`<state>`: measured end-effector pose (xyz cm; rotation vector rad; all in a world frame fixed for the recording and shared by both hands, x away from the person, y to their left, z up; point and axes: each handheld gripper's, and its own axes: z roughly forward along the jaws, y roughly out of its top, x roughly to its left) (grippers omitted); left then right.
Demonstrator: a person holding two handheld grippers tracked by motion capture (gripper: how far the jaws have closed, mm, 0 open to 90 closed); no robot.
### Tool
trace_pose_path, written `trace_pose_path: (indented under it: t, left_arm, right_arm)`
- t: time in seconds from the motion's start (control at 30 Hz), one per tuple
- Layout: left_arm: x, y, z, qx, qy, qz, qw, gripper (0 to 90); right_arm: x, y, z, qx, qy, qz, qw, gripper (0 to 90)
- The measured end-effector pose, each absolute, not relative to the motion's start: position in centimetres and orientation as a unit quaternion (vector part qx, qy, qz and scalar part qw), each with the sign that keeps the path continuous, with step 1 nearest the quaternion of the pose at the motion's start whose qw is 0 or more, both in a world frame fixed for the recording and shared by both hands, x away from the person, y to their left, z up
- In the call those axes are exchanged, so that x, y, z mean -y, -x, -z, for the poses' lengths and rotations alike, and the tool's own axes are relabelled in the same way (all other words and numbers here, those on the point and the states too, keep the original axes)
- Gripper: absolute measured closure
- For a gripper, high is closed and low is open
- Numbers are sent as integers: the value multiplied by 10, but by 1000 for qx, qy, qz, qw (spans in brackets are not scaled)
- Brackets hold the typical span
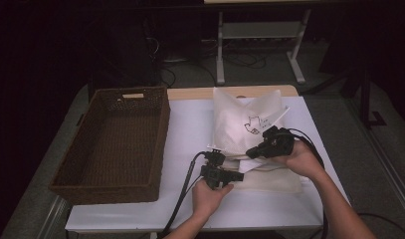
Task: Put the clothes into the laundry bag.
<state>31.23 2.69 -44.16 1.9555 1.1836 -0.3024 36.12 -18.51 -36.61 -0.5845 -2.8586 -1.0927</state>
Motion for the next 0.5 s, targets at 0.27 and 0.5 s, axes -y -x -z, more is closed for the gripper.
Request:
trace_pose_path:
  t: [0.27,0.5]
  left_arm:
    - [-11,-330,452,-487,-758,115,418,832]
    - [-14,-344,458,-518,-723,115,442,839]
  right_arm:
    - [187,-358,364,916,187,355,10,879]
    - [189,-359,366,916,193,353,9,877]
